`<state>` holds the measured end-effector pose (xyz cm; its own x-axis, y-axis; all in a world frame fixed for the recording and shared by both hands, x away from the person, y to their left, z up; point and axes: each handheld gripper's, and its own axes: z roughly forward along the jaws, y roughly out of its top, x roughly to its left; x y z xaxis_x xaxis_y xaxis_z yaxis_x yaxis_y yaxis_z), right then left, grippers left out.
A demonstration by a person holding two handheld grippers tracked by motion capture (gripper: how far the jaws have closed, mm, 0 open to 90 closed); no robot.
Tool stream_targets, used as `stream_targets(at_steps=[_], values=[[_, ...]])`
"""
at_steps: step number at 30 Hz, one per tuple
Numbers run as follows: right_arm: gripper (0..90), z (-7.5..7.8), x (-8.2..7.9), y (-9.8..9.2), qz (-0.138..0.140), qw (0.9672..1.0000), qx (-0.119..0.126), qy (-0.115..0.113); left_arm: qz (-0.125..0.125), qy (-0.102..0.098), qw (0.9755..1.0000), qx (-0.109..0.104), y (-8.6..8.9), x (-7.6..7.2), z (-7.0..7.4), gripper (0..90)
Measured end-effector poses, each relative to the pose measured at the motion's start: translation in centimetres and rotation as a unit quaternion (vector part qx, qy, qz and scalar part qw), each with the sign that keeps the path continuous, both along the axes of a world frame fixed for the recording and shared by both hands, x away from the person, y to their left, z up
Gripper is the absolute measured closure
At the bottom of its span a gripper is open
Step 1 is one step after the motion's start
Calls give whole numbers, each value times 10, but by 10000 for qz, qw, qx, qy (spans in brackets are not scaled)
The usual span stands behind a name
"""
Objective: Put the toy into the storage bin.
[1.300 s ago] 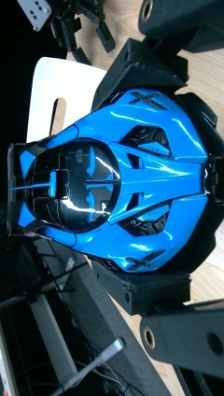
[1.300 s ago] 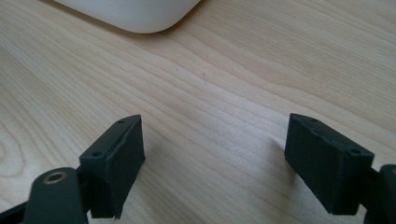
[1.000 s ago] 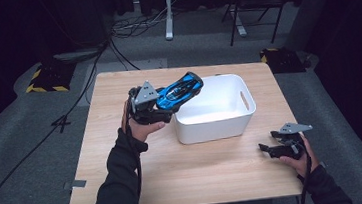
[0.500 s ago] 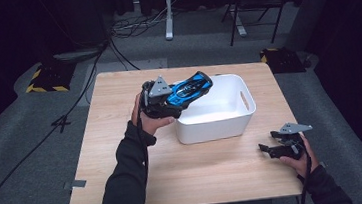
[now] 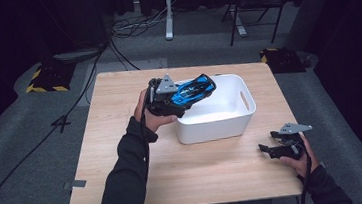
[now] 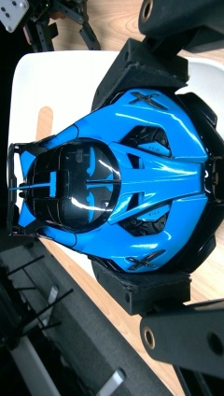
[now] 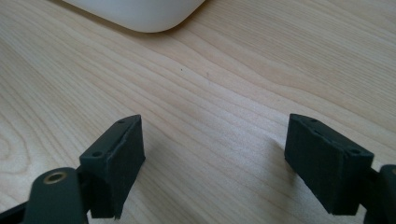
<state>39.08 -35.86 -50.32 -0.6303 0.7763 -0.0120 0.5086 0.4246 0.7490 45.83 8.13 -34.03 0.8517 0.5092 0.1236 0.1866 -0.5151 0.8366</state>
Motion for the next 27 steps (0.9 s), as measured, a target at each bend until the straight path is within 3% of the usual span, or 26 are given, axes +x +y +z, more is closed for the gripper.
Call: stream_targets(at_steps=[4, 9, 15, 20, 25, 27], values=[[201, 0, 0, 0, 29, 10000, -16, -2, -26, 56, 10000, -34, -7, 3, 2, 247], [201, 0, 0, -1, 47, 10000, -24, 1, -163, 223, 9993, 250, -14, 11, 0, 247], [201, 0, 0, -1, 48, 10000, -25, 0, -279, 206, 9967, 734, -23, 17, 1, 247], [201, 0, 0, 0, 34, 10000, -2, 6, -446, 261, 9958, 758, -24, 19, 2, 247], [200, 0, -1, -1, 89, 10000, -24, 1, -446, 286, 9953, 815, -24, 19, 2, 247], [200, 0, -1, -1, 90, 10000, -25, 1, -448, 275, 9942, 939, -24, 19, 3, 247]])
